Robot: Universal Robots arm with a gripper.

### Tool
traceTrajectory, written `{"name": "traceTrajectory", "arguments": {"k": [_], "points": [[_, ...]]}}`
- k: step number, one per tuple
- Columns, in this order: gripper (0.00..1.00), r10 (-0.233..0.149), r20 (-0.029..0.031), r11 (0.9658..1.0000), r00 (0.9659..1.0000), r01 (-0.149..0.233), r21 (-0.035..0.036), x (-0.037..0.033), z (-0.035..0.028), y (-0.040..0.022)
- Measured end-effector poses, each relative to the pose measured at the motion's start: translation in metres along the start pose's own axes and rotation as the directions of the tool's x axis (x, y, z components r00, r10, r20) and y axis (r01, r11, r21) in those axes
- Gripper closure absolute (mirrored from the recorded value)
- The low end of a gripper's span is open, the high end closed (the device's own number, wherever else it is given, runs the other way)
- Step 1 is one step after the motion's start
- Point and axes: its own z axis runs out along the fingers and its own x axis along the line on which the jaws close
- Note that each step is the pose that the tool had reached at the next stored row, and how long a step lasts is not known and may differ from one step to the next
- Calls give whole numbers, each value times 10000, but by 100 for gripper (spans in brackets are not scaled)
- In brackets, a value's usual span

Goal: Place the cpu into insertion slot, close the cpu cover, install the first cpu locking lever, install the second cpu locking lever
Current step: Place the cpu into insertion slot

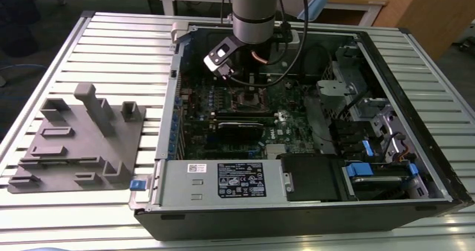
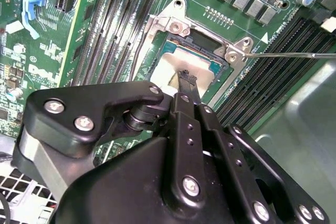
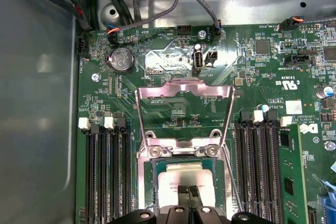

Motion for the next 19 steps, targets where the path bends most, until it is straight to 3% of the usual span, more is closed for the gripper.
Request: {"name": "traceTrajectory", "arguments": {"k": [6, 19], "points": [[89, 12, -3, 10000, 10000, -12, -1, 0, 37, -3], [89, 12, -7, 10000, 10000, -12, -4, 1, 52, -4]]}}
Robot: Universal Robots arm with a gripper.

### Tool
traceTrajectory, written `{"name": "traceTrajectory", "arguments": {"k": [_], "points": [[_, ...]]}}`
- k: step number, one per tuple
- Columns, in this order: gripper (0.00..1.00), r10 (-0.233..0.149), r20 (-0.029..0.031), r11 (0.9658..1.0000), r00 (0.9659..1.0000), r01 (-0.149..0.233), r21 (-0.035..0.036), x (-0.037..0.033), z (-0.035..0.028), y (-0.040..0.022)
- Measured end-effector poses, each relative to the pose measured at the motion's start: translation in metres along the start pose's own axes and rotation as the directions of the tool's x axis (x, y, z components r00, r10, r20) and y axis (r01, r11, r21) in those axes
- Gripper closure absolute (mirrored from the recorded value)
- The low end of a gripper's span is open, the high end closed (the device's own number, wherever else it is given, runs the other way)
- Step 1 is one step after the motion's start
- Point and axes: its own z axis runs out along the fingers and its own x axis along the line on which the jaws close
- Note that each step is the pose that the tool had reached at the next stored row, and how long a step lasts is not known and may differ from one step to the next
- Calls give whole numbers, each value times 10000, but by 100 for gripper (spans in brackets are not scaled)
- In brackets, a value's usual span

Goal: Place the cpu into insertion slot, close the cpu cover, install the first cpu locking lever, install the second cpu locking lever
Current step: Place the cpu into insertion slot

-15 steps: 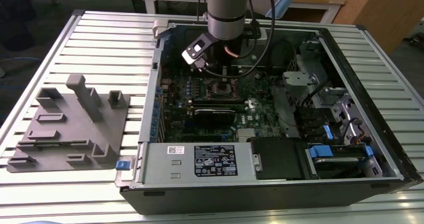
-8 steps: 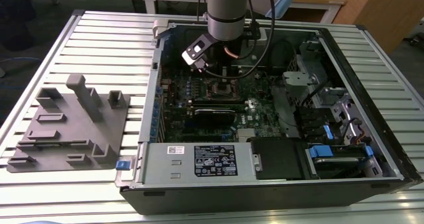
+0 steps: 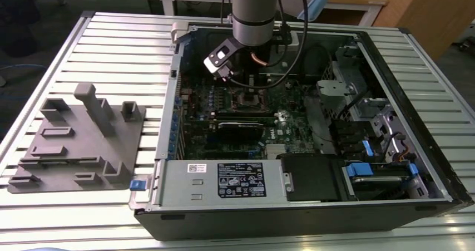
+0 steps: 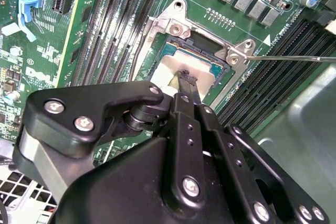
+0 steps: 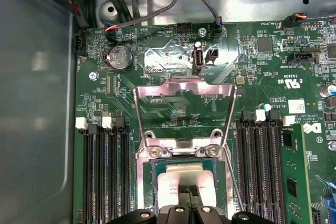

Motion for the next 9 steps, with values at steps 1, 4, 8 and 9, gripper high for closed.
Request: {"name": "traceTrajectory", "arguments": {"k": [1, 4, 8, 9], "points": [[89, 0, 0, 10000, 10000, 0, 1, 0, 0, 0], [89, 1, -5, 10000, 10000, -1, -1, 1, -21, 2], [89, 12, 3, 10000, 10000, -12, 3, 0, -74, 5], [89, 43, 4, 10000, 10000, -43, 2, 0, -75, 6]]}}
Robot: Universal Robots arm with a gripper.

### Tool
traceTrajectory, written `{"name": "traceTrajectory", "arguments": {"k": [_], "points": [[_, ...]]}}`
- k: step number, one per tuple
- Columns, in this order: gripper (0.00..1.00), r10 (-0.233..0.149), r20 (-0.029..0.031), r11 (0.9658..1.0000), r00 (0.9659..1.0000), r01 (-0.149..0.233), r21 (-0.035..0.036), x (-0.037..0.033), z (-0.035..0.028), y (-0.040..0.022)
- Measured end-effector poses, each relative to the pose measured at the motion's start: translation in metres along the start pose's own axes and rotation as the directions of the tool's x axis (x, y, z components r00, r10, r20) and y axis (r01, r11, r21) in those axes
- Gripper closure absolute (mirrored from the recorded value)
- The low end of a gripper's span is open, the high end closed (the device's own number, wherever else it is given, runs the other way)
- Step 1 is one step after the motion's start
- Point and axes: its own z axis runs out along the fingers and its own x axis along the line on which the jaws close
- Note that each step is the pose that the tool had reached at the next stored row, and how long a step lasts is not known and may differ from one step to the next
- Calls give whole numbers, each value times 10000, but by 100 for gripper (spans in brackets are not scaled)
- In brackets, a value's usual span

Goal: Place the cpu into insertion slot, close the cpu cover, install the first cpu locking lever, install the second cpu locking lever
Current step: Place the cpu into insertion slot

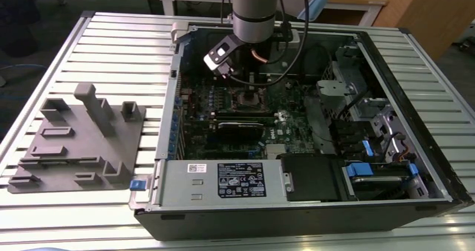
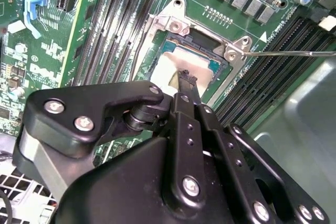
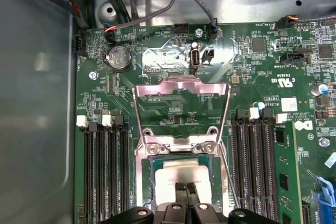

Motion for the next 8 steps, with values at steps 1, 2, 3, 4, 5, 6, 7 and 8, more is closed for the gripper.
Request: {"name": "traceTrajectory", "arguments": {"k": [1, 2, 3, 4, 5, 6, 7, 8], "points": [[89, 60, 4, 10000, 10000, -60, -1, 0, -1, 0], [89, 111, 13, 9999, 9999, -111, 2, -1, -8, 0], [89, 146, 15, 9999, 9999, -146, 2, -1, -13, 1], [89, 172, 15, 9999, 9999, -172, 1, 0, -15, 1], [89, 178, 15, 9998, 9998, -178, 0, 0, -15, 1], [89, 180, 14, 9998, 9998, -180, 0, 0, -15, 1], [89, 182, 15, 9998, 9998, -182, 0, 0, -15, 1], [89, 184, 16, 9998, 9998, -184, 0, 0, -15, 1]]}}
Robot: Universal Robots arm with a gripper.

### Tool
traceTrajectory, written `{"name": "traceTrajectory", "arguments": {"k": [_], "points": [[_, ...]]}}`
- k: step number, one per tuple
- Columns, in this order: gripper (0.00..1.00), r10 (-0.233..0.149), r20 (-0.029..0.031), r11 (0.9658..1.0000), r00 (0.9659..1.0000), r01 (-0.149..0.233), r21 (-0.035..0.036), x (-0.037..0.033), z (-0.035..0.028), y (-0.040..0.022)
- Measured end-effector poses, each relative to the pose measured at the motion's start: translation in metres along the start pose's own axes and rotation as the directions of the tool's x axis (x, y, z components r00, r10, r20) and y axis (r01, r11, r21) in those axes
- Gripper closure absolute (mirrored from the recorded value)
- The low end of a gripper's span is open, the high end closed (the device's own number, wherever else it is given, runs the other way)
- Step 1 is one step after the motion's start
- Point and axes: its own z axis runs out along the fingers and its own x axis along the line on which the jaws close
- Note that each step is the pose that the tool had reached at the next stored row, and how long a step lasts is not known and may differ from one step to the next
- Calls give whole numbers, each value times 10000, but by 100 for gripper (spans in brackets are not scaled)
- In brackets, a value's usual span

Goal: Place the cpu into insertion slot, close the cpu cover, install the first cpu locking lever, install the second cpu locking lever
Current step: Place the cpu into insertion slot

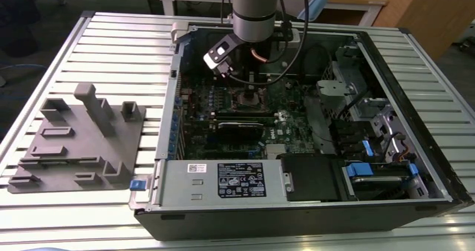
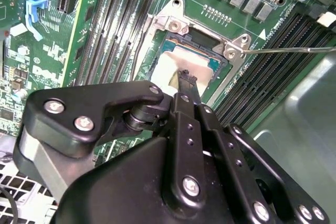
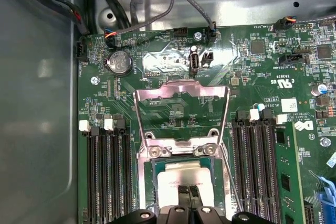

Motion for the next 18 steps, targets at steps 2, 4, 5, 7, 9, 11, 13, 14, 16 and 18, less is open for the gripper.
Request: {"name": "traceTrajectory", "arguments": {"k": [2, 4, 5, 7, 9, 11, 13, 14, 16, 18], "points": [[87, 3, 1, 10000, 10000, -3, 1, 0, 0, 0], [82, 7, 1, 10000, 10000, -7, 1, 0, 0, 0], [76, 8, 2, 10000, 10000, -8, 1, 0, 0, 0], [70, 12, 2, 10000, 10000, -12, 1, 0, 0, 0], [64, 15, 2, 10000, 10000, -15, 1, 0, 0, 0], [58, 19, 2, 10000, 10000, -19, 1, 0, 0, 0], [58, 19, 2, 10000, 10000, -19, 0, 0, 5, 0], [58, 18, 3, 10000, 10000, -18, 1, 0, 6, 0], [58, 19, 4, 10000, 10000, -19, 2, 0, 6, -1], [58, 18, 3, 10000, 10000, -18, 1, 0, 6, -1]]}}
